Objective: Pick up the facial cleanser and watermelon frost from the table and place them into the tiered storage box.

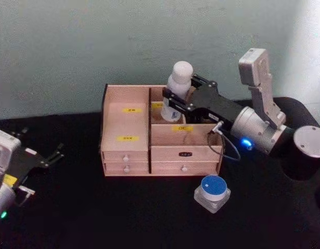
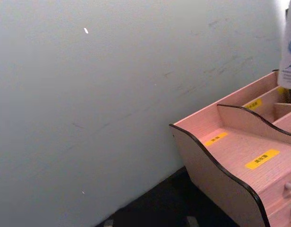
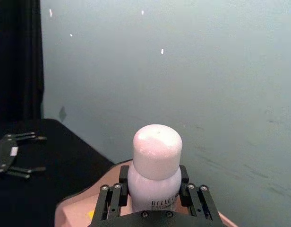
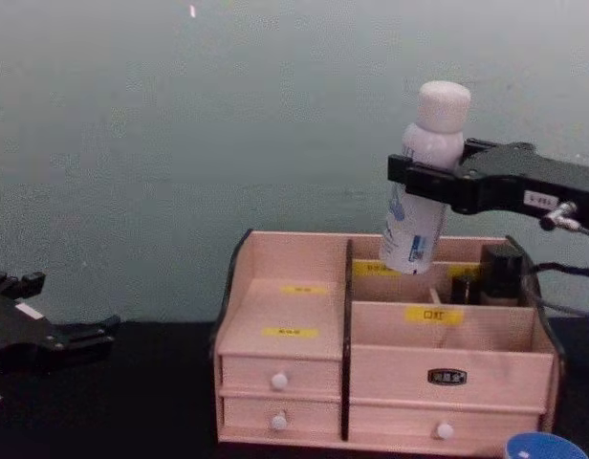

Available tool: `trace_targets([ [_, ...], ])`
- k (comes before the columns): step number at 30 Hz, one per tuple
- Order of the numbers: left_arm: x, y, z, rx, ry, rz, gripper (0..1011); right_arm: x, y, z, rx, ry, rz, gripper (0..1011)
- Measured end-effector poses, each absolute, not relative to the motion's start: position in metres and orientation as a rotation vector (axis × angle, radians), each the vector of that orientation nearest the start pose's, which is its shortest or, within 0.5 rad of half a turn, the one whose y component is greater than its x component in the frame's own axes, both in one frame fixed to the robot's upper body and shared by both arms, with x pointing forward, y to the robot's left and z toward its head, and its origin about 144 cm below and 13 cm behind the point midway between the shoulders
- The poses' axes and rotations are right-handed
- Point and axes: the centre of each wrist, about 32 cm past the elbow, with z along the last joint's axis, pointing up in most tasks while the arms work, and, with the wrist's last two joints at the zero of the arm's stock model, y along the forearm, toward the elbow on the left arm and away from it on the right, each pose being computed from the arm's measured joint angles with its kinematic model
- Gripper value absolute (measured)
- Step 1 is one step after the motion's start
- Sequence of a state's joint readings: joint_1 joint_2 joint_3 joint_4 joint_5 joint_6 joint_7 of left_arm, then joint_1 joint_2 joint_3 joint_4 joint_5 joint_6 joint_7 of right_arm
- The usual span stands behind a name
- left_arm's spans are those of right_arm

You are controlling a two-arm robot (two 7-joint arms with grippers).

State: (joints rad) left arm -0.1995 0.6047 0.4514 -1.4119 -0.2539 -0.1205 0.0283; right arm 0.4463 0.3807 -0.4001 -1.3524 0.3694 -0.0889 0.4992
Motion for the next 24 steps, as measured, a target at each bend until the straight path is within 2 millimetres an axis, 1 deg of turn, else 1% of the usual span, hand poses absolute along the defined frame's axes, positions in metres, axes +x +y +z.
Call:
trace_targets([
  [7, 0.489, 0.310, 1.140, 0.304, -0.285, 1.248, 1001, 0.576, -0.242, 1.213, -0.026, -0.214, -0.815, 589],
  [24, 0.489, 0.310, 1.140, 0.305, -0.285, 1.248, 1002, 0.593, -0.233, 1.200, -0.062, -0.208, -0.856, 589],
])
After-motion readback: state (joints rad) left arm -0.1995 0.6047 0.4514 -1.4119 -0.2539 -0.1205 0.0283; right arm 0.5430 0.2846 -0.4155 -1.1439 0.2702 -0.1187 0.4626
